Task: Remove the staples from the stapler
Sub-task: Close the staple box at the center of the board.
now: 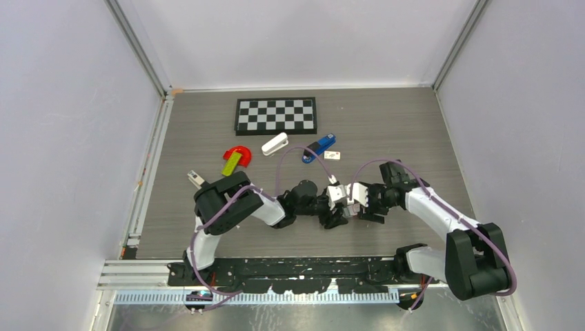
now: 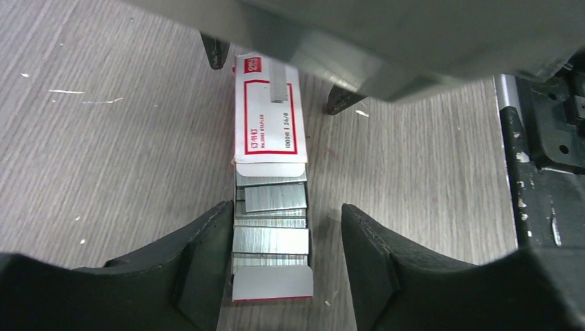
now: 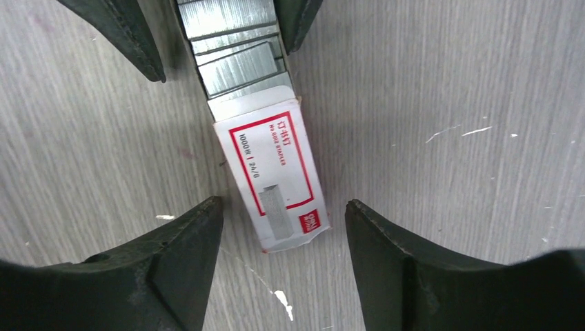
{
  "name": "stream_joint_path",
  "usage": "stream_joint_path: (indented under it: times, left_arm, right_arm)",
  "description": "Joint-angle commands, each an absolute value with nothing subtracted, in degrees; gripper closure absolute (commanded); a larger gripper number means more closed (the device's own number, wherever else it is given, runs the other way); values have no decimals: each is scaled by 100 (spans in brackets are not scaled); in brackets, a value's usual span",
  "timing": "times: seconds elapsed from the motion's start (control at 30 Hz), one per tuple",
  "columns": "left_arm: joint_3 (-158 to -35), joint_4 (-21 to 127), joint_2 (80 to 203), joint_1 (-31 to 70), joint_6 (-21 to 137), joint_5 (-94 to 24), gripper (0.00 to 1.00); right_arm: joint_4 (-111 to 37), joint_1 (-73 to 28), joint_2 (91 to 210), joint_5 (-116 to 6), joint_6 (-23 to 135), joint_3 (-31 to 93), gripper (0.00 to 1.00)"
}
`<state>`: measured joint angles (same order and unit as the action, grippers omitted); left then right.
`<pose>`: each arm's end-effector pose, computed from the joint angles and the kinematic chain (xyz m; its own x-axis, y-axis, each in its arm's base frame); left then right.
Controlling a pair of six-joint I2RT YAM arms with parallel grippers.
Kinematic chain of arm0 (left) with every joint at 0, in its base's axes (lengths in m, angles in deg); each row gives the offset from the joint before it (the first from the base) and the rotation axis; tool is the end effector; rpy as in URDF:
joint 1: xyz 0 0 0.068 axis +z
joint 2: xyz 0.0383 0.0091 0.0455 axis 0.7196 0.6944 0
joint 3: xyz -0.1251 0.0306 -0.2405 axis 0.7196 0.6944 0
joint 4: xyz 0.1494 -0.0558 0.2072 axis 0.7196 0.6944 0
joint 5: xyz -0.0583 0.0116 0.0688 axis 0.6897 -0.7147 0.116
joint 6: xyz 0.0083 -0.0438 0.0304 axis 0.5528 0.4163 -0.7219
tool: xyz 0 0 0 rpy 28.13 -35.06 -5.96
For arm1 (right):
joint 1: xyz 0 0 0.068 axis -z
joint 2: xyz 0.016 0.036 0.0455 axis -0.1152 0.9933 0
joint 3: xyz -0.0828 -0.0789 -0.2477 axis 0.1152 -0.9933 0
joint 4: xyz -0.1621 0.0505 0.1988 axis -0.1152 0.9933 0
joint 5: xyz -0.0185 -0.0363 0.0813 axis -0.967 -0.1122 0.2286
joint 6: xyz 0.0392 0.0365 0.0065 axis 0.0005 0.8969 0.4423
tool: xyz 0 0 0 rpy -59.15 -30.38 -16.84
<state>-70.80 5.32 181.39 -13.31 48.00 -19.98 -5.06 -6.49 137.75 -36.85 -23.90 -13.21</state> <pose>0.1810 -0.3330 0.1085 -0.1945 0.2795 -0.9402 0.9758 0.1531 -0.1563 0.1826 0.0586 0.1608 0.0747 -0.8641 -0.4977 -0.9744 0.0428 -0.2206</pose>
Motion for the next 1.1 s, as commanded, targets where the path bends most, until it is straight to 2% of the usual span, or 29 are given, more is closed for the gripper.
stream_joint_path:
  times: [0.0,0.13,0.37,0.77,0.9,1.0,1.07]
  left_arm:
    - [-7249,1822,18069,-1580,5138,-2383,38]
    - [-7141,1821,17794,-1577,5265,-2450,30]
    - [-6808,1683,17200,-1584,5375,-2800,20]
    - [-6060,1472,16018,-1532,5752,-3649,16]
    - [-5714,1352,15697,-1484,6241,-3923,23]
    - [-5579,1336,15679,-1443,6861,-4060,51]
    - [-5551,1320,15775,-1426,7272,-4059,62]
  right_arm:
    - [32,-684,13538,-2606,-3047,-1197,25]
    - [600,-487,13427,-2524,-3416,-1031,19]
    - [1659,-140,13482,-2492,-3927,-555,17]
    - [2189,220,13248,-2288,-3497,-359,19]
    - [1833,422,13325,-2419,-3005,-417,27]
    - [1695,580,13512,-2473,-2657,-323,44]
    - [1608,587,13623,-2567,-2510,-309,53]
